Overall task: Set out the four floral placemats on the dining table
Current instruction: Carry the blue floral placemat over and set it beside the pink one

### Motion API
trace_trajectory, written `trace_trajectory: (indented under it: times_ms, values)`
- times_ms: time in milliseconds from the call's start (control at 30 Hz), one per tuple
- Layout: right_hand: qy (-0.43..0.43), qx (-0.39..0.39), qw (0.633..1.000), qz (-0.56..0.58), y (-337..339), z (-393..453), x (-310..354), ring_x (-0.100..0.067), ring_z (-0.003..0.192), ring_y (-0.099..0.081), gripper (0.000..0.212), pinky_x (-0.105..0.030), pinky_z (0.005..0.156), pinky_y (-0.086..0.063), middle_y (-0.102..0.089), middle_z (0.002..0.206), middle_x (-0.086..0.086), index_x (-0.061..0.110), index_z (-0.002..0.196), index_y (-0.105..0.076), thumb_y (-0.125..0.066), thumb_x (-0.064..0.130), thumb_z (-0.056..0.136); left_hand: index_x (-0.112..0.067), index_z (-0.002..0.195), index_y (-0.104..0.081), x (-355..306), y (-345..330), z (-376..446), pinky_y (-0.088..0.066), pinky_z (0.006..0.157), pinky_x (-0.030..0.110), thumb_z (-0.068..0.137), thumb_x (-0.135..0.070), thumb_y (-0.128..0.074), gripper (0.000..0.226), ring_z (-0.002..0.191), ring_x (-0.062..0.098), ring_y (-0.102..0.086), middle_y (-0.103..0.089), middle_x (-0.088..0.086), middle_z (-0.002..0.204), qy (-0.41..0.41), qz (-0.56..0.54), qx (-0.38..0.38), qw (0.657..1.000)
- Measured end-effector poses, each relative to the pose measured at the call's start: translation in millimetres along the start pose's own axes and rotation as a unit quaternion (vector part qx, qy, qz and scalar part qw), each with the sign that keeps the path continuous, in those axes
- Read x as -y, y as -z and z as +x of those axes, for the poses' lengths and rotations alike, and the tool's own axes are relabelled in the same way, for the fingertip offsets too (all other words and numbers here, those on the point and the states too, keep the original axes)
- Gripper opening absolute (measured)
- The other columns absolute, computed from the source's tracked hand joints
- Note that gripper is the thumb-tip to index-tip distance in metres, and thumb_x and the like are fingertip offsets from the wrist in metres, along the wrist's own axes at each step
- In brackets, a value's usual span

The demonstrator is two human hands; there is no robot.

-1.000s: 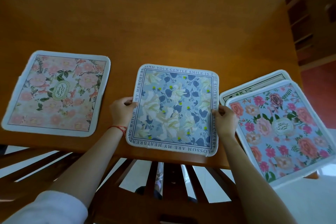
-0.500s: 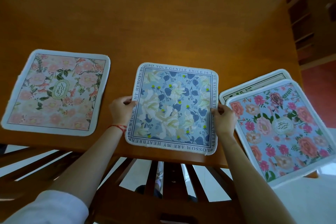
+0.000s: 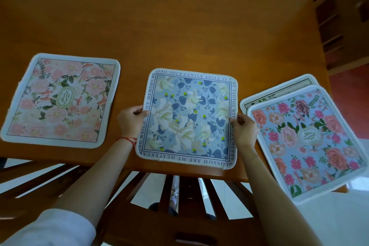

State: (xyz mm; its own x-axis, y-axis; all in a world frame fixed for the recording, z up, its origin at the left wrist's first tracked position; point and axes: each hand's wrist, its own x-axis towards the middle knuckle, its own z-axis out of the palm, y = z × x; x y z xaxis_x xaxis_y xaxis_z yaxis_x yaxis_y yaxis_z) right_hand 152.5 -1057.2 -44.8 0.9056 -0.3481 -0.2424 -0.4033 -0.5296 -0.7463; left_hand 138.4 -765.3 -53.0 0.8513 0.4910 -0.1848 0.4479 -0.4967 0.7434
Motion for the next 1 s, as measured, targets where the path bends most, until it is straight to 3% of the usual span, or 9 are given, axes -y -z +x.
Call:
trace_trajectory:
  times_ms: [100, 233, 333, 500, 733, 833, 900, 1000]
  values:
    - [0.000, 0.000, 1.000, 0.005, 1.2, -0.5, 2.3, -0.016, 0.069, -0.056, 0.012, -0.005, 0.052, -0.037, -0.064, 0.079, -0.004, 0.007, 0.090, -0.068, -0.061, 0.015, 0.084, 0.000, 0.102, -0.068, 0.5, -0.2, 1.0, -0.048, 0.071, 0.029, 0.077, -0.011, -0.069, 0.028, 0.083, 0.028, -0.065, -0.071, 0.018, 0.098, 0.004, 0.000, -0.002, 1.000]
    - [0.000, -0.001, 1.000, 0.011, 1.5, -1.1, 2.6, -0.025, 0.078, -0.064, 0.012, -0.007, 0.054, -0.040, -0.064, 0.077, -0.004, 0.007, 0.090, -0.068, -0.062, 0.015, 0.084, -0.001, 0.103, -0.068, 1.5, 0.1, 1.1, -0.053, 0.072, 0.033, 0.077, -0.012, -0.069, 0.028, 0.082, 0.028, -0.067, -0.071, 0.018, 0.098, 0.005, -0.001, 0.000, 1.000]
    - [-0.003, -0.002, 1.000, 0.021, 1.7, -2.9, 5.1, -0.030, 0.082, -0.065, 0.013, -0.030, 0.067, -0.050, -0.069, 0.086, -0.013, 0.006, 0.092, -0.068, -0.061, 0.014, 0.084, 0.000, 0.103, -0.068, 0.8, 0.3, 1.0, -0.052, 0.072, 0.032, 0.077, -0.011, -0.069, 0.028, 0.082, 0.029, -0.066, -0.071, 0.019, 0.098, 0.007, -0.007, 0.000, 1.000]
    - [-0.004, -0.003, 1.000, 0.025, 0.9, -2.3, 4.1, -0.030, 0.083, -0.065, 0.012, -0.038, 0.072, -0.052, -0.070, 0.089, -0.013, 0.008, 0.091, -0.068, -0.061, 0.015, 0.084, 0.000, 0.103, -0.068, 0.6, 0.1, 0.5, -0.048, 0.066, 0.026, 0.077, -0.011, -0.069, 0.028, 0.080, 0.026, -0.066, -0.071, 0.018, 0.097, -0.003, -0.002, -0.002, 1.000]
    - [-0.001, -0.002, 1.000, 0.010, -1.8, 1.7, -2.8, -0.024, 0.077, -0.065, 0.014, -0.018, 0.058, -0.043, -0.069, 0.083, -0.007, 0.013, 0.094, -0.069, -0.061, 0.016, 0.083, -0.002, 0.101, -0.070, 2.8, -0.6, 1.4, -0.049, 0.068, 0.030, 0.078, -0.013, -0.068, 0.025, 0.079, 0.025, -0.065, -0.072, 0.017, 0.095, -0.016, 0.007, -0.001, 1.000]
    - [0.000, -0.003, 1.000, 0.010, -1.2, 0.9, -0.6, -0.010, 0.065, -0.058, 0.014, -0.004, 0.051, -0.039, -0.066, 0.079, -0.003, 0.011, 0.095, -0.069, -0.060, 0.014, 0.084, -0.002, 0.101, -0.070, 4.6, -1.1, 1.8, -0.050, 0.069, 0.031, 0.078, -0.014, -0.068, 0.026, 0.080, 0.027, -0.066, -0.072, 0.017, 0.095, -0.018, 0.009, 0.001, 1.000]
    - [0.002, -0.002, 1.000, 0.013, -1.0, 0.2, 0.4, -0.003, 0.061, -0.053, 0.015, -0.003, 0.050, -0.039, -0.063, 0.077, 0.000, 0.010, 0.096, -0.068, -0.059, 0.014, 0.085, -0.002, 0.102, -0.069, 5.0, -1.2, 1.8, -0.048, 0.068, 0.028, 0.079, -0.014, -0.068, 0.026, 0.079, 0.026, -0.065, -0.072, 0.017, 0.095, -0.015, 0.007, 0.001, 1.000]
    - [0.004, -0.005, 1.000, 0.005, -0.2, 0.0, 0.8, -0.008, 0.064, -0.053, 0.016, -0.004, 0.051, -0.038, -0.064, 0.080, -0.001, 0.010, 0.097, -0.068, -0.059, 0.015, 0.085, -0.002, 0.103, -0.069, 5.3, -1.9, 1.9, -0.048, 0.069, 0.029, 0.079, -0.013, -0.068, 0.027, 0.081, 0.027, -0.066, -0.072, 0.017, 0.096, -0.014, 0.008, 0.000, 1.000]
